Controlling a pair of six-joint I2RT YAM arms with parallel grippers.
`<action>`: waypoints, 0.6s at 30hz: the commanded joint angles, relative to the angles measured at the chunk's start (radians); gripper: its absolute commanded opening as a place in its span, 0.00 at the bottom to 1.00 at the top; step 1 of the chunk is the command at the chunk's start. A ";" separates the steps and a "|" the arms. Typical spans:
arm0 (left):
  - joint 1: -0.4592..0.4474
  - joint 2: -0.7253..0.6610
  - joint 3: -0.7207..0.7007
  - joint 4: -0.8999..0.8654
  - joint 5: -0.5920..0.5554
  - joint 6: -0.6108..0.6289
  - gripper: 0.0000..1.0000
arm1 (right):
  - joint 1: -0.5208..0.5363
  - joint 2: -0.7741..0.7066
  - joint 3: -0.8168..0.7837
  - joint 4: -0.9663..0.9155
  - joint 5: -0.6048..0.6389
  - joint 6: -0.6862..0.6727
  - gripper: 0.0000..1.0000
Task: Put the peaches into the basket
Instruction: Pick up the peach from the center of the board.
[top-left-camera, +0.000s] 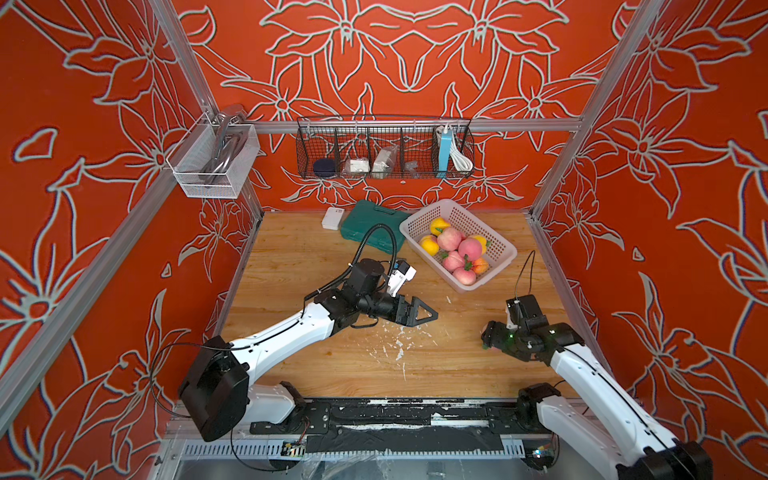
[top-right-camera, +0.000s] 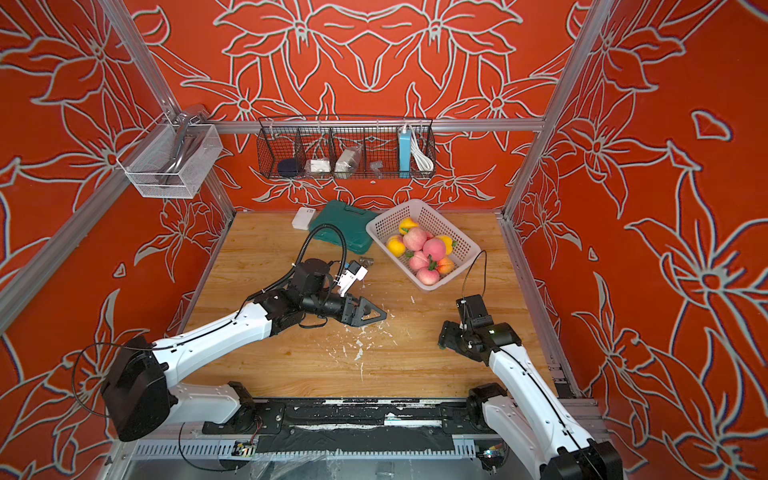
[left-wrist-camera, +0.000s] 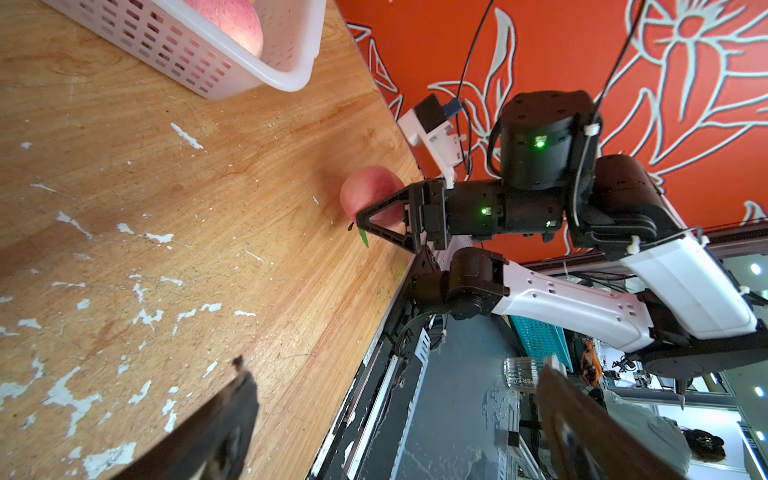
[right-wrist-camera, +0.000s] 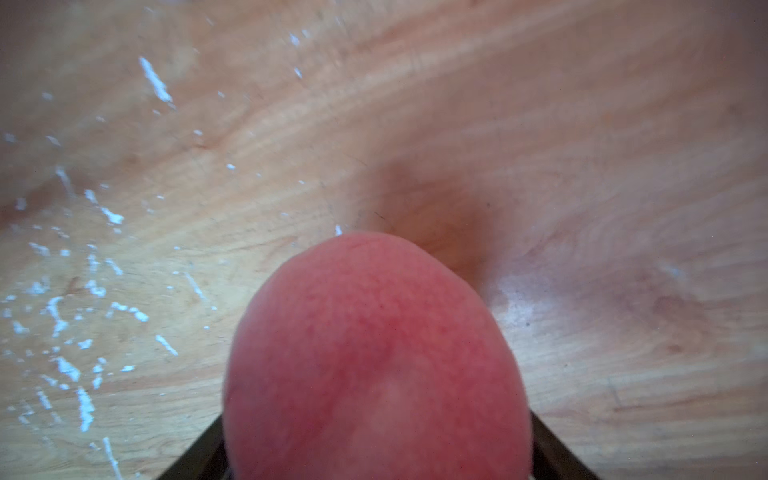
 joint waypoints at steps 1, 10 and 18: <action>-0.006 0.016 0.040 -0.036 -0.015 0.011 0.99 | -0.006 -0.003 0.096 -0.022 -0.016 -0.062 0.64; -0.006 0.041 0.086 -0.067 -0.068 -0.002 0.99 | -0.006 0.122 0.286 0.036 -0.031 -0.170 0.64; 0.000 0.064 0.124 -0.095 -0.093 0.010 0.99 | -0.008 0.265 0.418 0.108 0.009 -0.284 0.65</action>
